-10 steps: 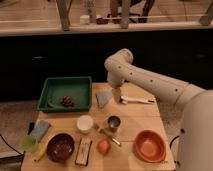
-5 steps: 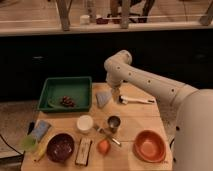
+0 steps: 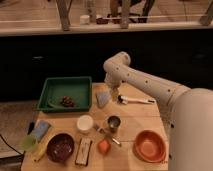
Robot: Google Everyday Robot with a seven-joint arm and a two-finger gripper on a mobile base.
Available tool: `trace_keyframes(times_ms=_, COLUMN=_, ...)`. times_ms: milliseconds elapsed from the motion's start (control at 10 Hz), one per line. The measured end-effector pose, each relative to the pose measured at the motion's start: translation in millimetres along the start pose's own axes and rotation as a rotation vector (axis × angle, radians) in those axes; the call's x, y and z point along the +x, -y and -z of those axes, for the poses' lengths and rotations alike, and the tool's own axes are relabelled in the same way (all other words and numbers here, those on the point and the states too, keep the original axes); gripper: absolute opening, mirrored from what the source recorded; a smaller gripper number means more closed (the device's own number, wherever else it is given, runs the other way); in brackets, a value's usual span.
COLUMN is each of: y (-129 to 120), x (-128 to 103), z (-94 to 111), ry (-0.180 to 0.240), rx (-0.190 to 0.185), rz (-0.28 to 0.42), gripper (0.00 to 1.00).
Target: Place towel in paper cup
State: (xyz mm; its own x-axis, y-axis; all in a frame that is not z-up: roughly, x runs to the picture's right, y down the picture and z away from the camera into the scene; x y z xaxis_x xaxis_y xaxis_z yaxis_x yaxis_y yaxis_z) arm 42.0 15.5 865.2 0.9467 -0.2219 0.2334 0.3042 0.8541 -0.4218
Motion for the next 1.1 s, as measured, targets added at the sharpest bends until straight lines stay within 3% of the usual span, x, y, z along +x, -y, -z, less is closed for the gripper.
trace_keyframes(times_ms=1100, y=9.9, x=-4.0, z=-42.9, ry=0.05, rx=-0.013, rz=0.039, gripper=0.8)
